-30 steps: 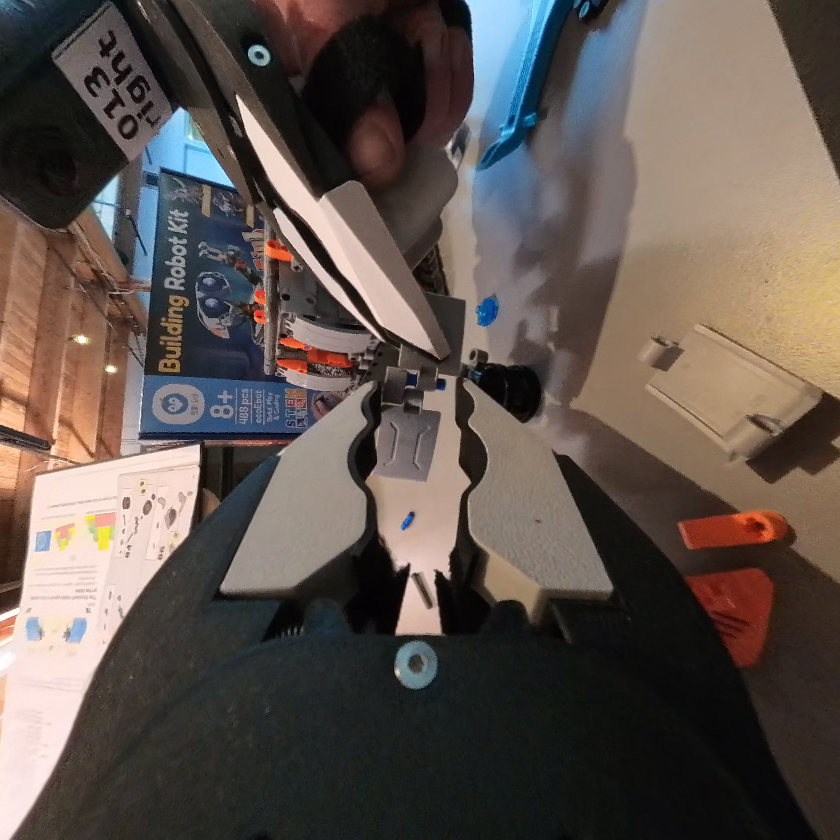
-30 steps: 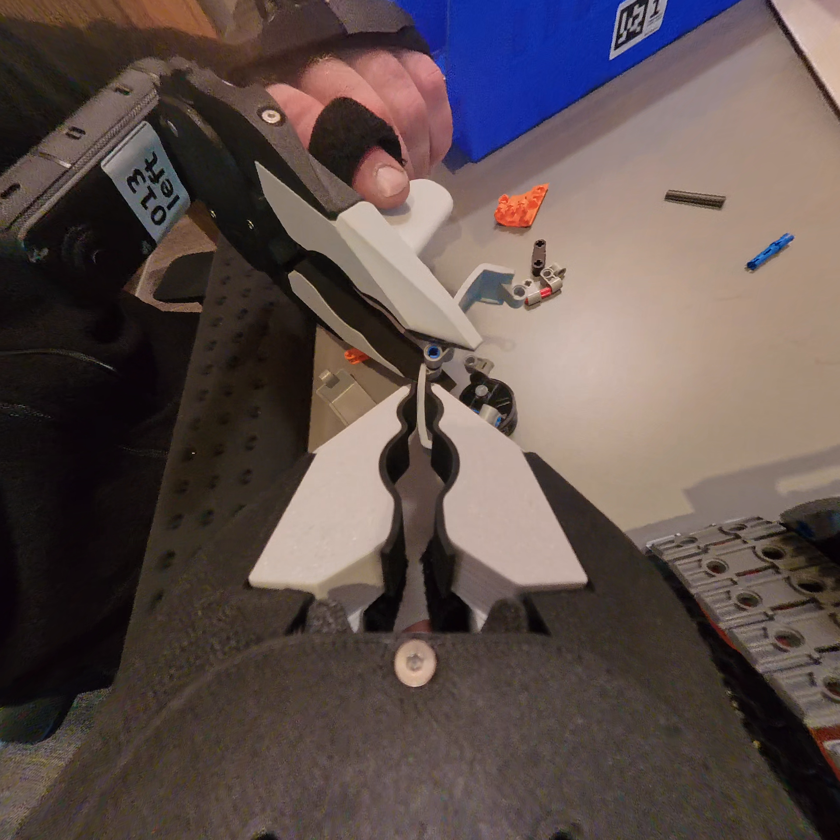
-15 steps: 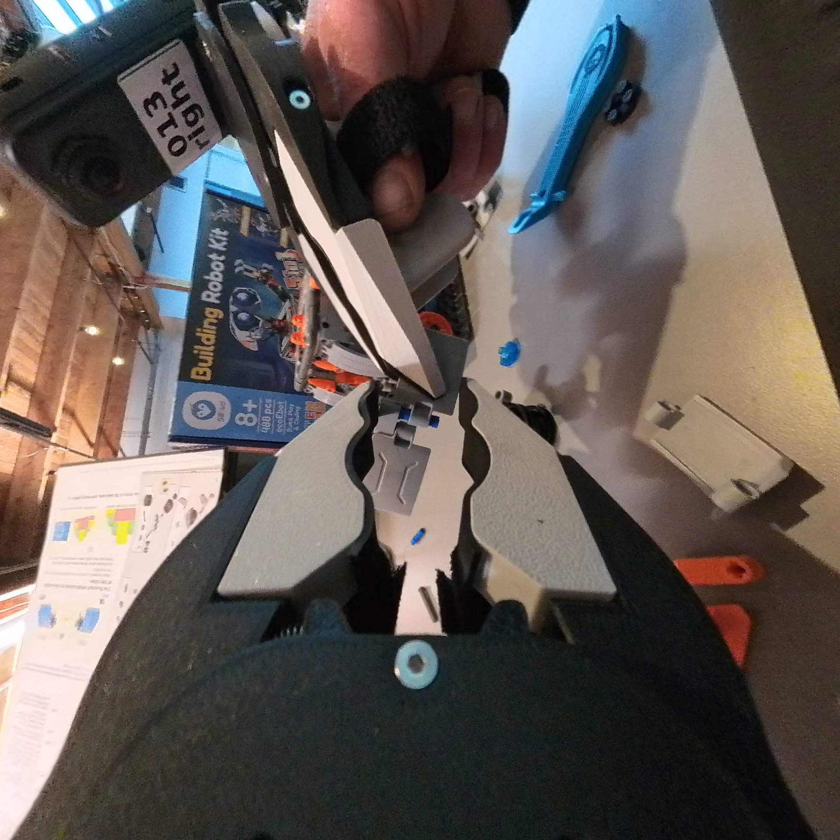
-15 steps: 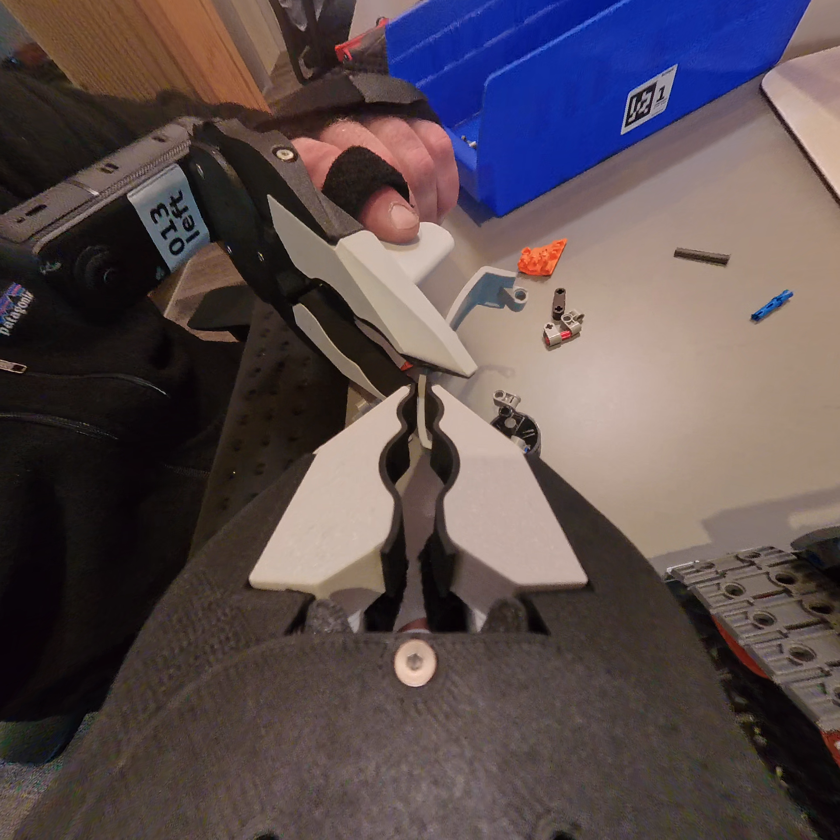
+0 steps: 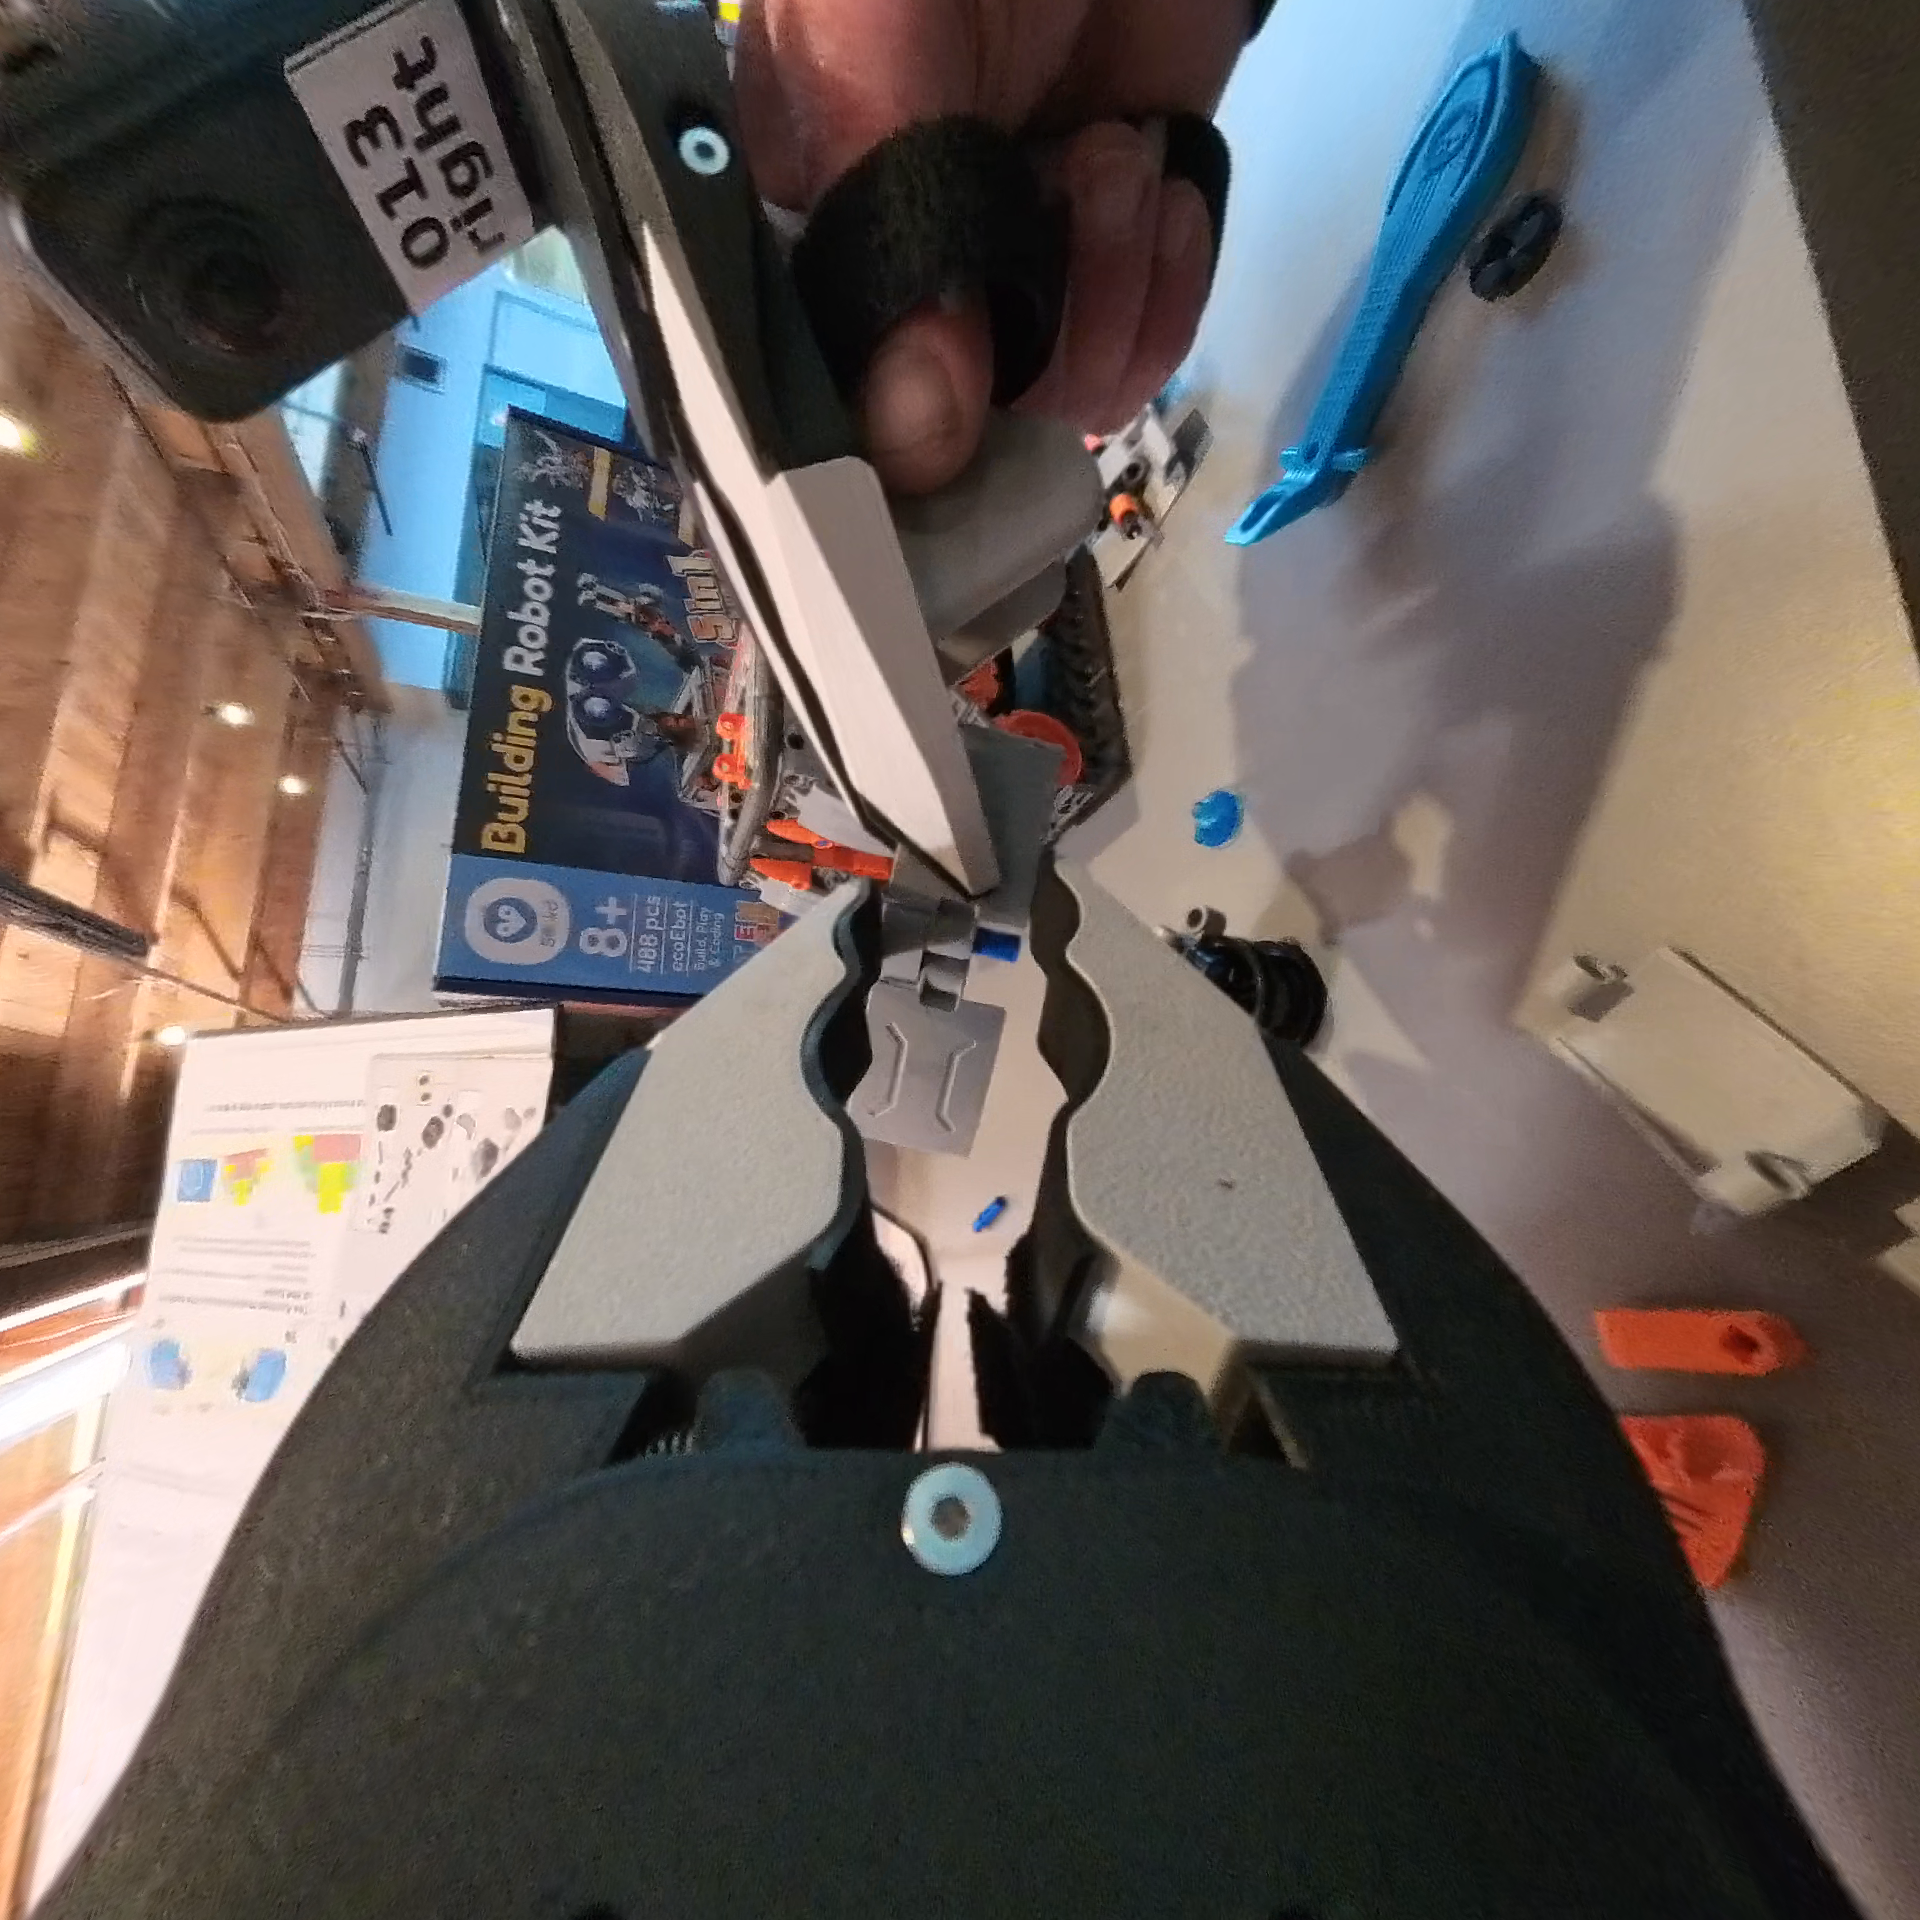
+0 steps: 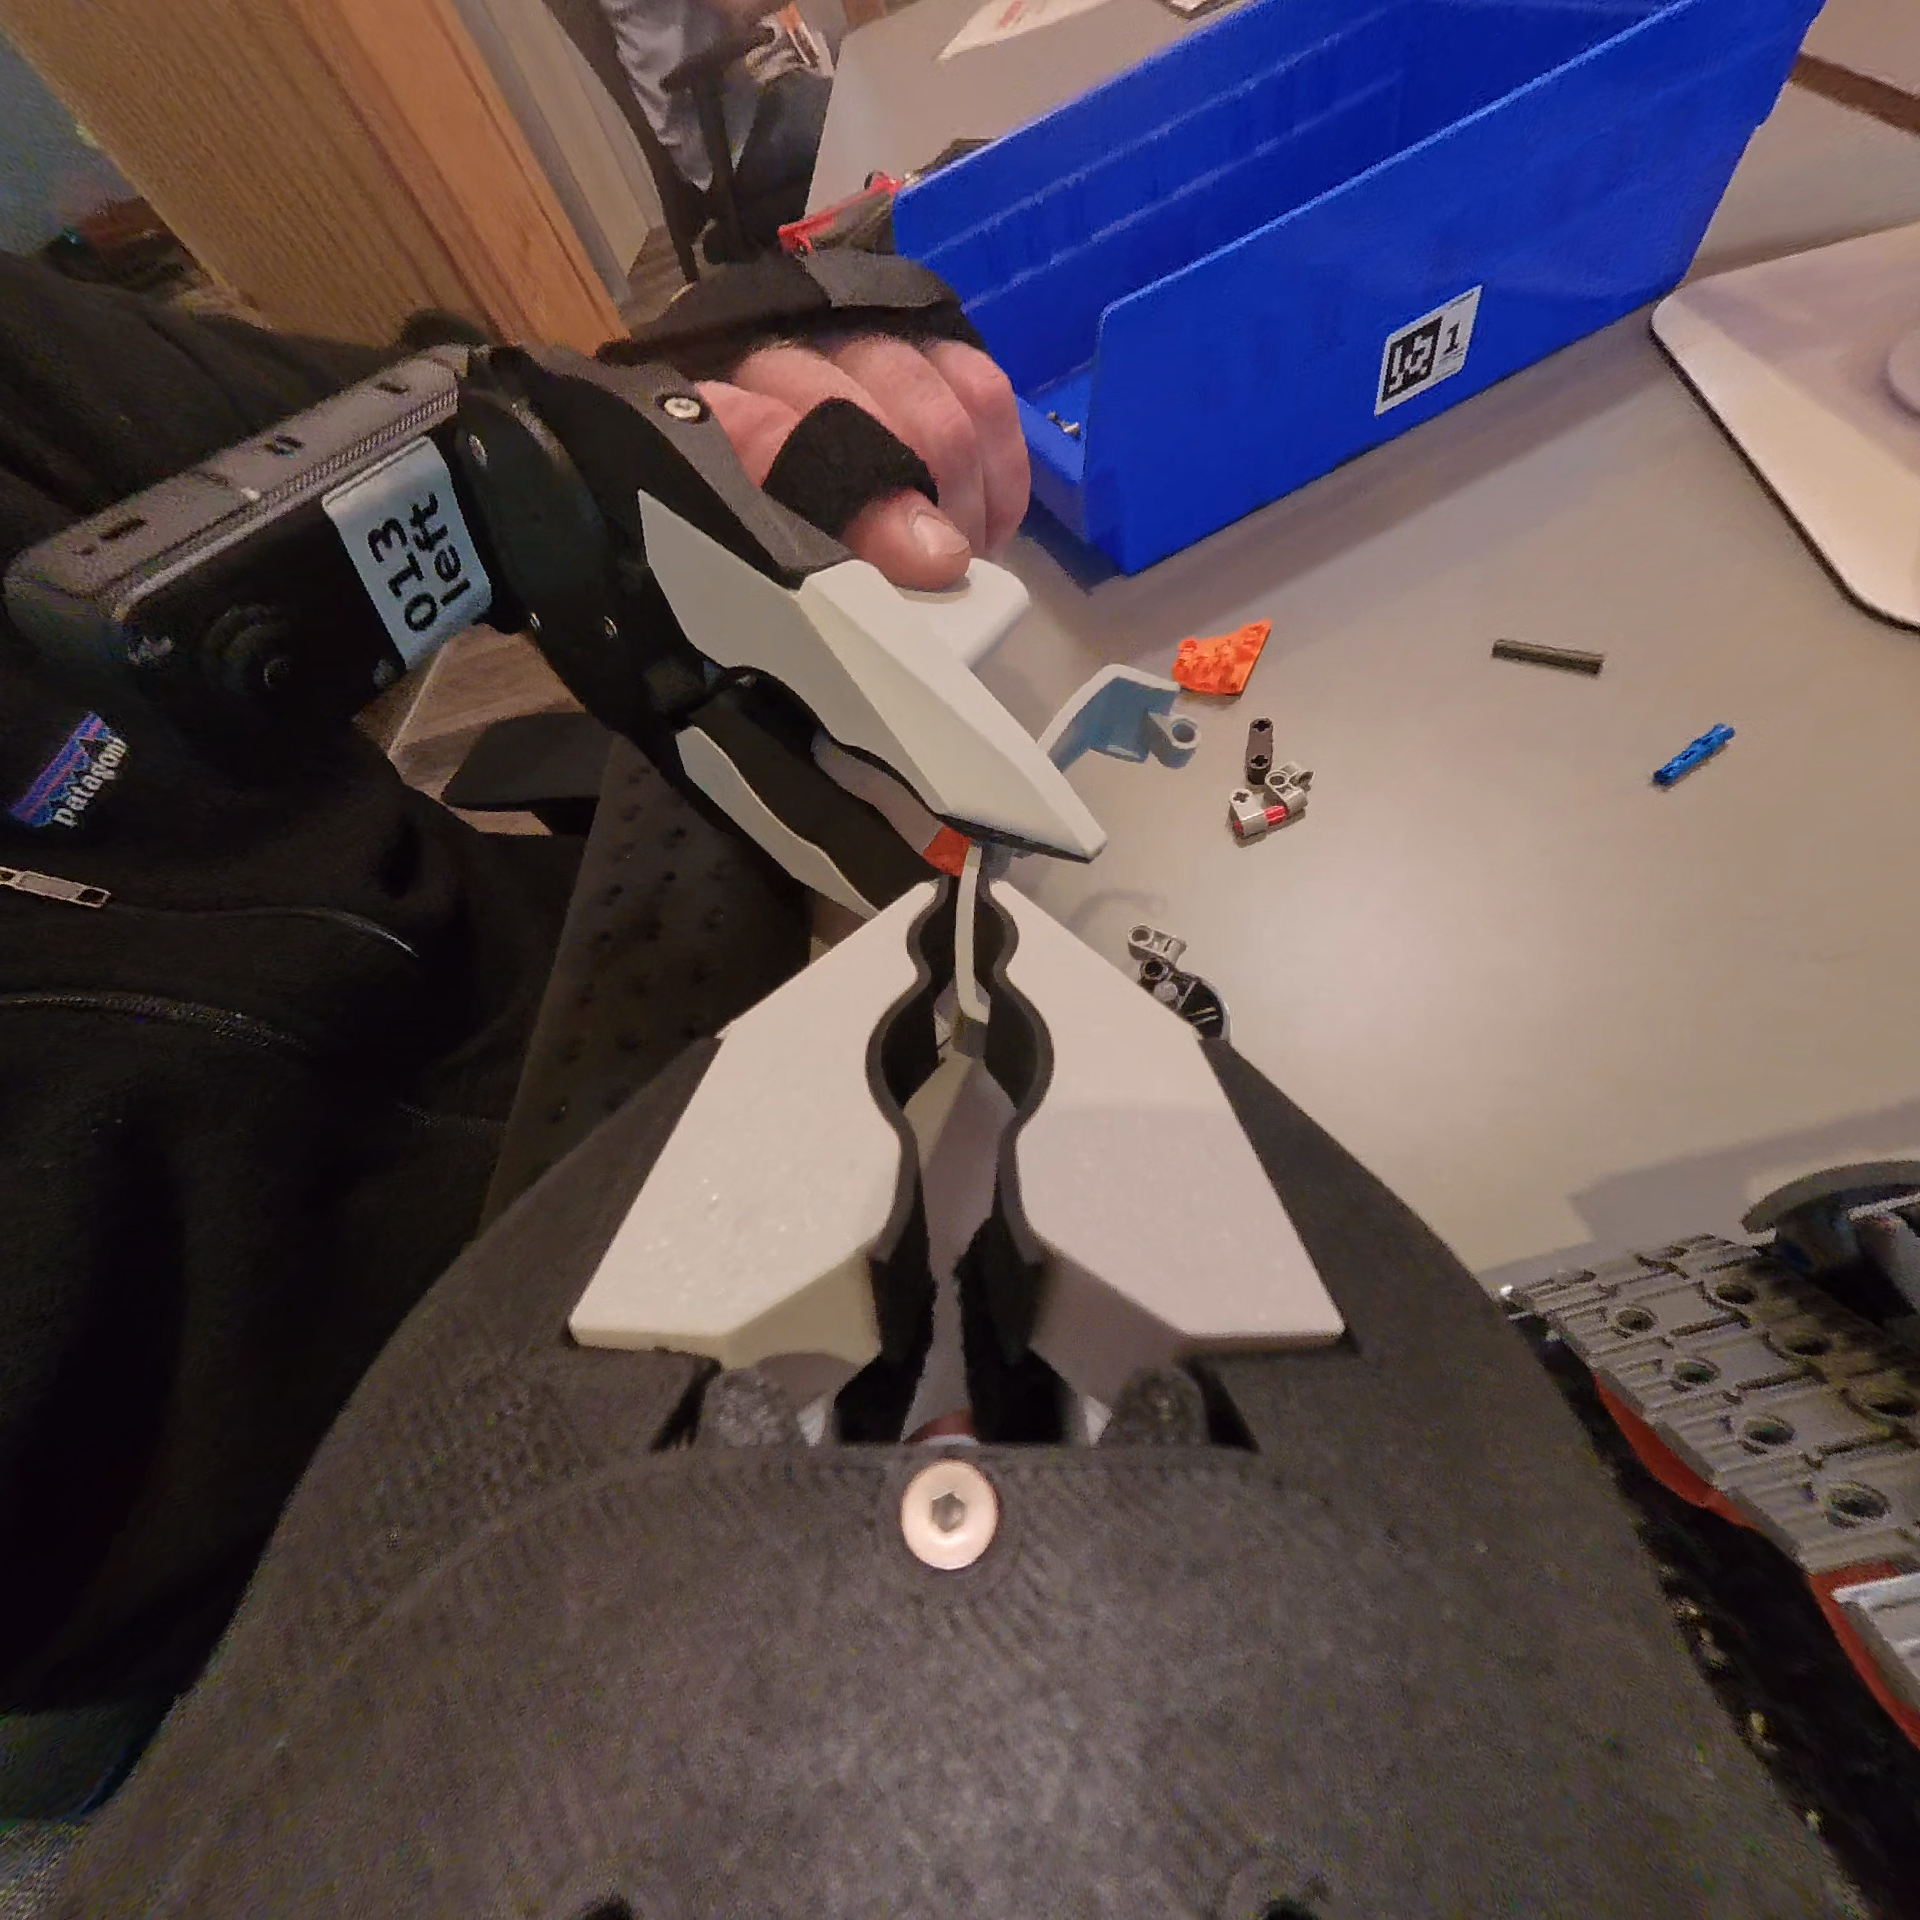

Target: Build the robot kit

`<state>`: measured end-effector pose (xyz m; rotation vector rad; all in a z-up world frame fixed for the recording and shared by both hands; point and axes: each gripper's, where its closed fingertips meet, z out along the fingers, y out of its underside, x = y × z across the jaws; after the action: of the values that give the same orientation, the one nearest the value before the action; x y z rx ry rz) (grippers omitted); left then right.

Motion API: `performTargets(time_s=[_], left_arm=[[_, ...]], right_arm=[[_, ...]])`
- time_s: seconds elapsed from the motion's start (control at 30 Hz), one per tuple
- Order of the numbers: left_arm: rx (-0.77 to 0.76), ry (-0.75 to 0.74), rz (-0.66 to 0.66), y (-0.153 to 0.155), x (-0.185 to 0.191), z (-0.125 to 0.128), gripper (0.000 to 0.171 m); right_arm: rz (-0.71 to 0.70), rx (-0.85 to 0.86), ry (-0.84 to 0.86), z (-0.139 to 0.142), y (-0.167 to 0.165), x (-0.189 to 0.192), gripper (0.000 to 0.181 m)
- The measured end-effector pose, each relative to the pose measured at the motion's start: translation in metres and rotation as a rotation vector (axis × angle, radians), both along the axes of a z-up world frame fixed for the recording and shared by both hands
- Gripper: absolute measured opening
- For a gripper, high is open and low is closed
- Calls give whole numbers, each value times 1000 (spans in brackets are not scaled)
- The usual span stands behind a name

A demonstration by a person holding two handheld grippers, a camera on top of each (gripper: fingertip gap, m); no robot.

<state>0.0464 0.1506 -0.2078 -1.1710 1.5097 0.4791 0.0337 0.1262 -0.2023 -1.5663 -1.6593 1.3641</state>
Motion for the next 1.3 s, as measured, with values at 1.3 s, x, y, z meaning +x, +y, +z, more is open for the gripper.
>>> performTargets(time_s=[1.3], left_arm=[[-77, -221, -118, -1, -19, 40, 25]], right_arm=[[82, 126, 14, 51, -2, -18, 10]])
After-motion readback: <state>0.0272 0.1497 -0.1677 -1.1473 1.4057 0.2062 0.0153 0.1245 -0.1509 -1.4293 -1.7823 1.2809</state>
